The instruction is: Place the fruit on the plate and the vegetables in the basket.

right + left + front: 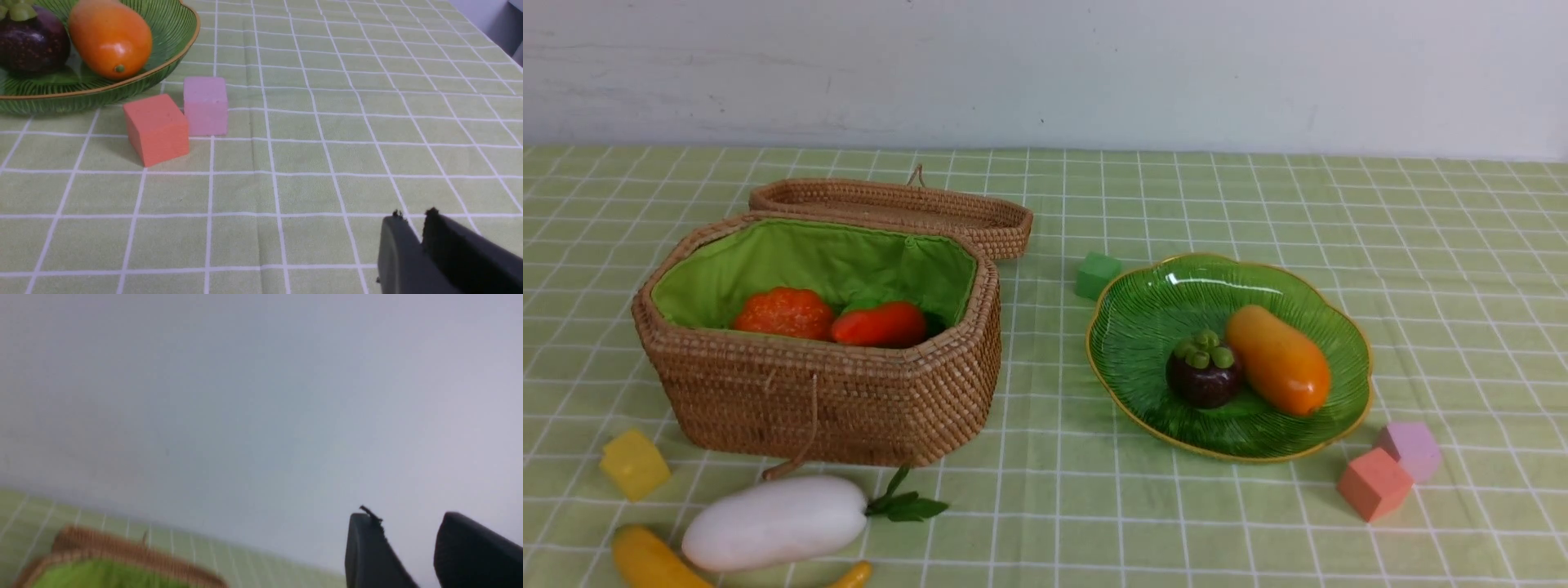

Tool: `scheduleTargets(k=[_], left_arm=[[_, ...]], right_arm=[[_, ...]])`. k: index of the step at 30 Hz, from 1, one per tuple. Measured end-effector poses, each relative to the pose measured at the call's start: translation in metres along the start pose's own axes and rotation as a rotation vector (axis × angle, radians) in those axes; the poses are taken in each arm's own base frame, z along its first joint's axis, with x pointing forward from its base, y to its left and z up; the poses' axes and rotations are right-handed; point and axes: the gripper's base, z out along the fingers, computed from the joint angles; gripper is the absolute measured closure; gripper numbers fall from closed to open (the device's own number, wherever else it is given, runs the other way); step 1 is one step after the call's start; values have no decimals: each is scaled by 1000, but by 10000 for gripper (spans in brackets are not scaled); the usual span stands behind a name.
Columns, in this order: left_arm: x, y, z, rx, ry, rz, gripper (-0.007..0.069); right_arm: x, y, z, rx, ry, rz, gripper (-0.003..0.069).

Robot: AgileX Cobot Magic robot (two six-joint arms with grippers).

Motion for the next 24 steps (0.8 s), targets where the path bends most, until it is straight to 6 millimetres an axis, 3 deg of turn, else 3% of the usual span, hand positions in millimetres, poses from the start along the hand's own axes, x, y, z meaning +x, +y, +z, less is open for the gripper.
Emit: scheduleTargets(k=[3, 9, 12, 15, 20, 24], left_arm=[[21, 10, 32, -61, 268, -11, 386], [46, 30, 61, -170, 485, -17, 386], [54, 40, 66, -248, 561, -24, 386], [65, 69, 69, -520, 677, -115, 386], [55, 109, 66, -935, 686, -203, 386], [49, 118, 67, -1043, 657, -185, 386]], right_arm=[[0, 0, 0, 0, 0, 0, 552], [0, 0, 0, 0, 0, 0, 544], [0, 0, 0, 0, 0, 0, 540], [0, 0, 0, 0, 0, 0, 536], [0, 0, 0, 0, 0, 0, 531], [0, 0, 0, 0, 0, 0, 529]])
